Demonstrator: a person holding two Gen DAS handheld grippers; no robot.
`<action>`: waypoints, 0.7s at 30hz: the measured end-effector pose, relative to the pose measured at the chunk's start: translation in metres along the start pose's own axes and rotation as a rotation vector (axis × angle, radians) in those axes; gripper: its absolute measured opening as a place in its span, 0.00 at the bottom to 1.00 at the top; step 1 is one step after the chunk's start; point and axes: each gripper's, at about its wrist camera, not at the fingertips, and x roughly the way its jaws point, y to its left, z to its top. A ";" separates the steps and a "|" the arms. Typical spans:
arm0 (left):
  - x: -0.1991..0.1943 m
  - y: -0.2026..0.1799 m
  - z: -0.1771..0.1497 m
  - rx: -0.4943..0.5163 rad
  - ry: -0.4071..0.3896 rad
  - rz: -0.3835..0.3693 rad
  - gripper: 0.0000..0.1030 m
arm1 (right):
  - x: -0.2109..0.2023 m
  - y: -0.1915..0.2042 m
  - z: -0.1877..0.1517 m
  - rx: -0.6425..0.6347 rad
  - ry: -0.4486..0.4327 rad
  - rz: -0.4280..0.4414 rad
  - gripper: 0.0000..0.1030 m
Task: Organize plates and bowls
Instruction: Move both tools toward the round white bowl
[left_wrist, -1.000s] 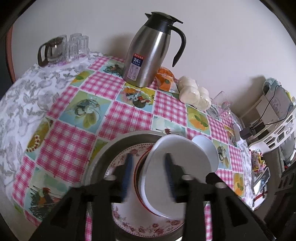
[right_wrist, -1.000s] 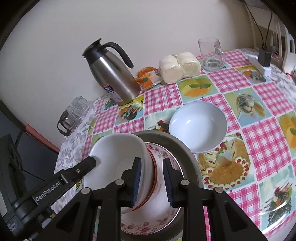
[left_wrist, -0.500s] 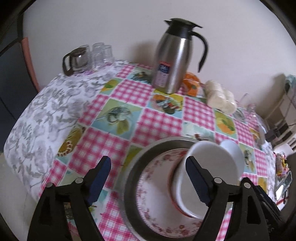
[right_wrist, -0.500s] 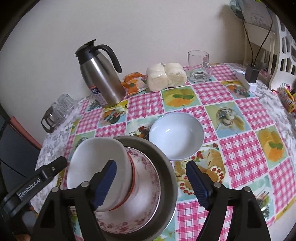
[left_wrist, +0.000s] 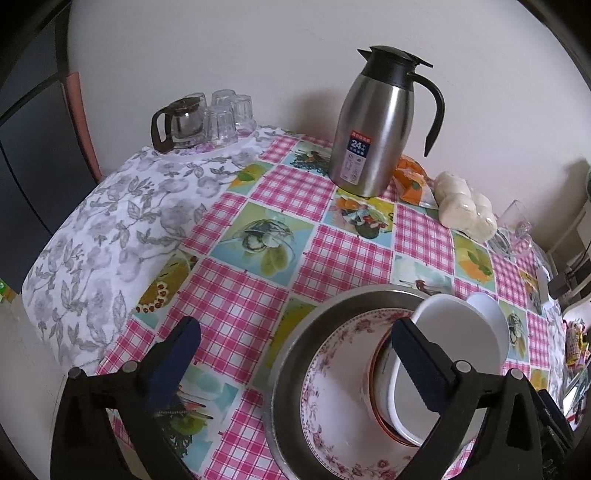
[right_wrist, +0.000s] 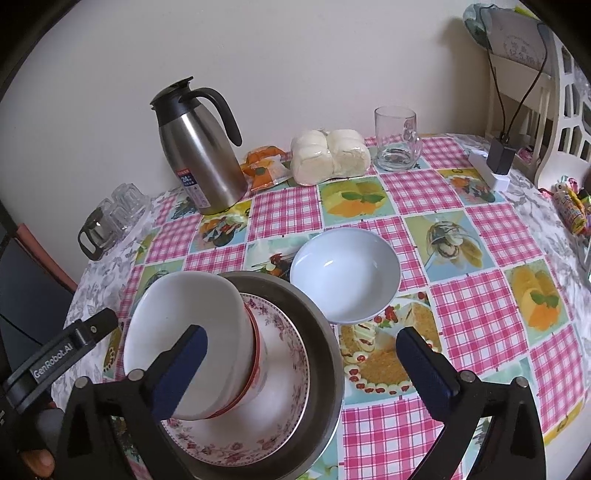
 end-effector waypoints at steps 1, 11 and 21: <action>-0.001 0.000 0.000 -0.002 -0.005 0.006 1.00 | 0.000 -0.001 0.000 0.000 0.000 0.000 1.00; -0.003 -0.009 -0.002 0.002 -0.015 -0.034 1.00 | -0.005 -0.011 0.004 0.013 -0.005 0.003 1.00; -0.033 -0.036 -0.002 0.024 -0.135 -0.133 1.00 | -0.017 -0.054 0.011 0.084 -0.035 -0.017 1.00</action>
